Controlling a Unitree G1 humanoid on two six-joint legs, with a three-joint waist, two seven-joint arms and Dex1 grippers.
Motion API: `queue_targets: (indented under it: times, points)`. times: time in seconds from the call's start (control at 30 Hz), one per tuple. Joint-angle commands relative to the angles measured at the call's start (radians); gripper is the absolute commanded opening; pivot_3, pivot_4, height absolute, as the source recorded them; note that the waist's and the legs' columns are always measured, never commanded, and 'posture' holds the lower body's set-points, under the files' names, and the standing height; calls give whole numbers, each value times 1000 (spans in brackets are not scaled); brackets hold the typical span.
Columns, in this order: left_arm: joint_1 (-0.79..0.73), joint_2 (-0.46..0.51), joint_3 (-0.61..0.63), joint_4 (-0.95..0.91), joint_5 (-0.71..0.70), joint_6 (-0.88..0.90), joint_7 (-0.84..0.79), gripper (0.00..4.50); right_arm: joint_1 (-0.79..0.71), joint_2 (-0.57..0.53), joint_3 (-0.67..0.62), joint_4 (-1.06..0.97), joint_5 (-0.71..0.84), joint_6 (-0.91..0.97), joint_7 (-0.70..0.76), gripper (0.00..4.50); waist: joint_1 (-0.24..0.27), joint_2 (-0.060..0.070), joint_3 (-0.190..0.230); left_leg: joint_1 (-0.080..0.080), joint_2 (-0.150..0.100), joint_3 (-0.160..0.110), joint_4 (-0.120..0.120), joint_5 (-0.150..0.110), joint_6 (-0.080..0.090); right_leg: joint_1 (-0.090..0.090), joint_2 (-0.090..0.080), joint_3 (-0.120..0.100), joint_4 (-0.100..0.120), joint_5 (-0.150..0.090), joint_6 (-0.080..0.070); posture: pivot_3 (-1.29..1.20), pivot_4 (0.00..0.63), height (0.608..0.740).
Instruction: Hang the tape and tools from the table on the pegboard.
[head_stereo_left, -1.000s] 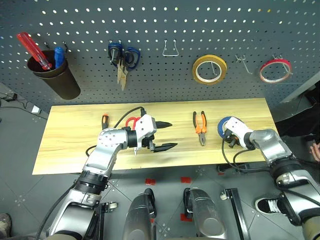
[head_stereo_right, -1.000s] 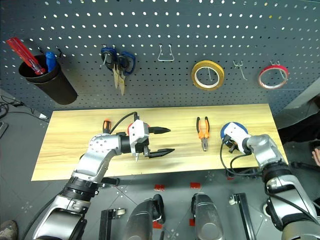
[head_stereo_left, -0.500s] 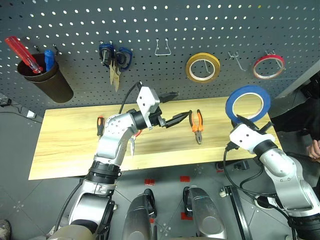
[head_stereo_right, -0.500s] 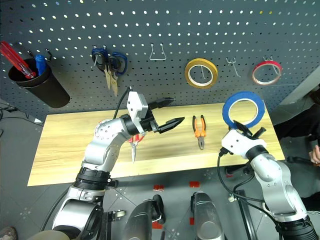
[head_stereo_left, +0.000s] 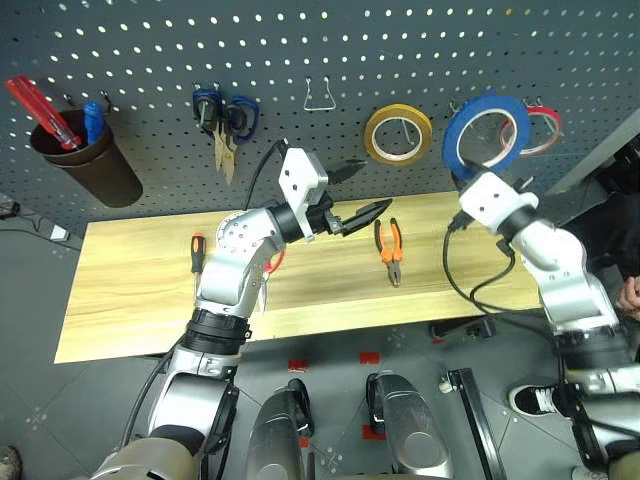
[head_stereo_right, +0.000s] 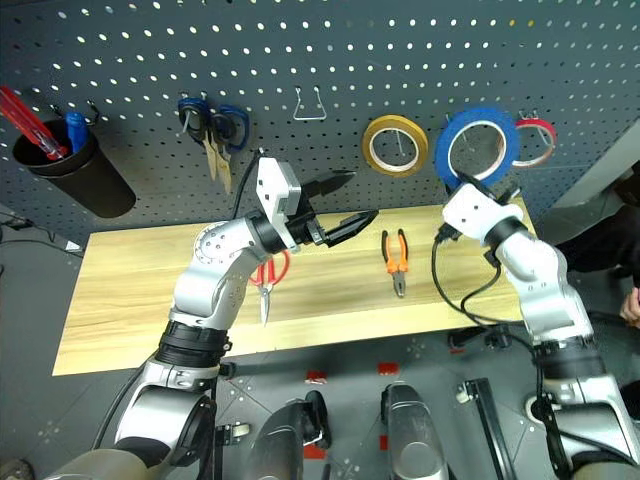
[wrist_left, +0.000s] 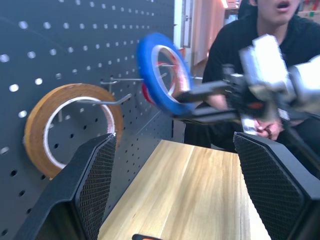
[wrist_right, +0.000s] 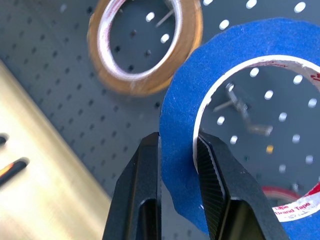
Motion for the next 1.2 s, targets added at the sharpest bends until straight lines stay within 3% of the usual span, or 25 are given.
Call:
queue_targets:
  times: [0.03, 0.23, 0.4, 0.5, 0.6, 0.77, 0.87, 1.2]
  points:
    - [-6, -7, 3, -21, 5, -29, 14, 3949, -62, 13, -3, 73, 44, -79, 24, 685, 0, 0, 0, 0, 0, 0, 0, 0, 0, 0, 0, 0, 0, 0, 0, -359, 329, 740]
    - [13, 25, 12, -1, 20, -37, 11, 3949, 12, 50, -17, -17, 60, 3, 16, 2660, 3, 0, 0, 0, 0, 0, 0, 0, 0, 0, 0, 0, 0, 0, 0, -346, 329, 740]
    - [77, 137, 14, 21, 42, -33, -58, 3949, 230, 140, -39, -320, 76, 293, -13, 4453, 6, 0, 0, 0, 0, 0, 0, 0, 0, 0, 0, 0, 0, 0, 0, -353, 340, 740]
    - [100, 230, 33, 99, 74, -67, -95, 3949, 354, 306, -35, -556, 143, 650, -51, 4483, 1, 0, 0, 0, 1, 0, -1, 0, 0, -1, 0, 1, 1, 0, 0, -356, 348, 740]
    - [84, 277, 49, 167, 82, -88, -106, 3949, 368, 427, -15, -661, 160, 918, -91, 4483, 0, 0, 0, -1, 3, 0, 0, 1, -1, -4, 1, 2, 3, 1, -2, -355, 349, 740]
    - [46, 345, 41, 297, 133, -165, -145, 3949, 236, 596, 3, -551, 128, 1207, -223, 4483, 0, 0, 0, -3, 2, 0, 0, 1, 0, -8, 1, 3, 3, 3, -4, -354, 350, 740]
    - [31, 352, 36, 327, 144, -187, -160, 3949, 158, 628, -36, -428, 152, 1241, -248, 4483, 6, 0, 0, -4, 2, 0, 0, 1, 0, -8, 0, 2, 3, 3, -5, -351, 350, 740]
    - [29, 351, 28, 326, 161, -194, -201, 3949, -74, 640, -81, 42, 190, 1058, -324, 4483, -1, 0, 0, -5, 1, 4, -6, 1, 0, -11, -1, 3, 0, 1, -3, -311, 352, 740]
